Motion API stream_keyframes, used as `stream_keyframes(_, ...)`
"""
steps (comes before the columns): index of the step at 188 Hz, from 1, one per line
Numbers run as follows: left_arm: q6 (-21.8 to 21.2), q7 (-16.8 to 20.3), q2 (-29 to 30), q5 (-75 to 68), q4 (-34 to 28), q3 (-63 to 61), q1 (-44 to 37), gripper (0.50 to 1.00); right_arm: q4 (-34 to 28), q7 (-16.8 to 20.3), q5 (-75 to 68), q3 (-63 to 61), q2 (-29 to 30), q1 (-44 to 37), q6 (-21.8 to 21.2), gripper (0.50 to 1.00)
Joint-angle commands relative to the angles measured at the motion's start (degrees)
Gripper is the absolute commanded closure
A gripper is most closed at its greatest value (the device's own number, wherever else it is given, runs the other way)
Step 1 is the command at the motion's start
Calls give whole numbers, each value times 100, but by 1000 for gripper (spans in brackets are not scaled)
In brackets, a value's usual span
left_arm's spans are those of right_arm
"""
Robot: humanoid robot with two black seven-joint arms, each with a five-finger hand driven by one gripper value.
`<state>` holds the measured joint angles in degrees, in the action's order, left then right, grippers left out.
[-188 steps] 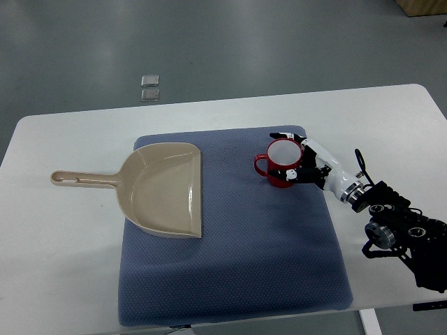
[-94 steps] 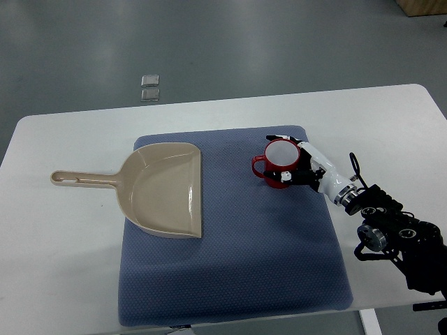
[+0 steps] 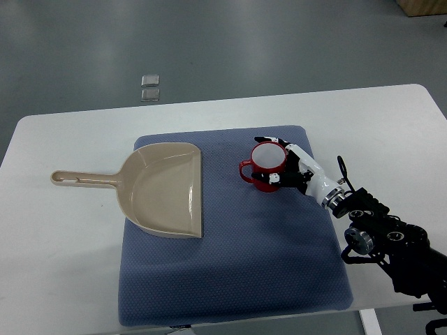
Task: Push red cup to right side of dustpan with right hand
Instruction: 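Cup the right hand fingers around the red mug, then push the red mug with the right hand toward the dustpan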
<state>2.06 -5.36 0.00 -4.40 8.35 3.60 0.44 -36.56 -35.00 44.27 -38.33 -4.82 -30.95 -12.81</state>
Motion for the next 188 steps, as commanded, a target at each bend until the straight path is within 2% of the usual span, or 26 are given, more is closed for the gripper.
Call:
stream_keyframes(1, -4, 0, 0, 0, 0, 0, 0, 500, 0, 0, -6, 10, 95, 10, 7, 572)
stream_keyframes(126, 4, 0, 0, 0, 0, 0, 0, 500, -9, 0, -6, 19, 473, 19, -2, 572)
stream_keyframes(188, -4, 0, 0, 0, 0, 0, 0, 500, -9, 0, 91, 36, 482, 28, 42, 572)
